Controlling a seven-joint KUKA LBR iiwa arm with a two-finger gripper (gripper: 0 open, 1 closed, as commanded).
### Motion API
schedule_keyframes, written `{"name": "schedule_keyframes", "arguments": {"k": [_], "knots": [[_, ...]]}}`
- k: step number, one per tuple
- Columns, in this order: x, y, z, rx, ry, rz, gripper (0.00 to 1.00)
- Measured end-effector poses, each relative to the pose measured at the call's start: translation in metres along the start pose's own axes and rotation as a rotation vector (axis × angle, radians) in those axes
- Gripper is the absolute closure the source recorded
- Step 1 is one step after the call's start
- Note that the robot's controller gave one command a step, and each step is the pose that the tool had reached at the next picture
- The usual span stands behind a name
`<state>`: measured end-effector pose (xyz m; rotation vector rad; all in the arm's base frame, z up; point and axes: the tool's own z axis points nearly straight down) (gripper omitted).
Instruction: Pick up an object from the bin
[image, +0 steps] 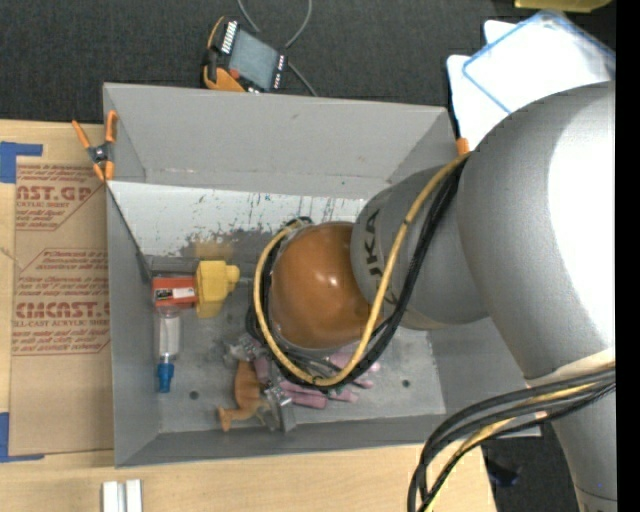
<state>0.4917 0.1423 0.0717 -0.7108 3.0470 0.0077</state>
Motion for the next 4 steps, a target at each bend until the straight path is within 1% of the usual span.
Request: {"name": "schedule_keyframes", "arguments": {"k": [1, 2, 3, 4], "knots": [[-0.013, 0.026, 0.001, -0.002, -0.008, -0.052, 1.0], [-0.013, 0.026, 0.001, -0.002, -0.008, -0.051, 1.0], [-0.021, 0.026, -0.091, -0.002, -0.01, -0.075, 1.0], [-0.005, 0.02, -0.114, -0.004, -0.002, -0.032, 1.0]]}}
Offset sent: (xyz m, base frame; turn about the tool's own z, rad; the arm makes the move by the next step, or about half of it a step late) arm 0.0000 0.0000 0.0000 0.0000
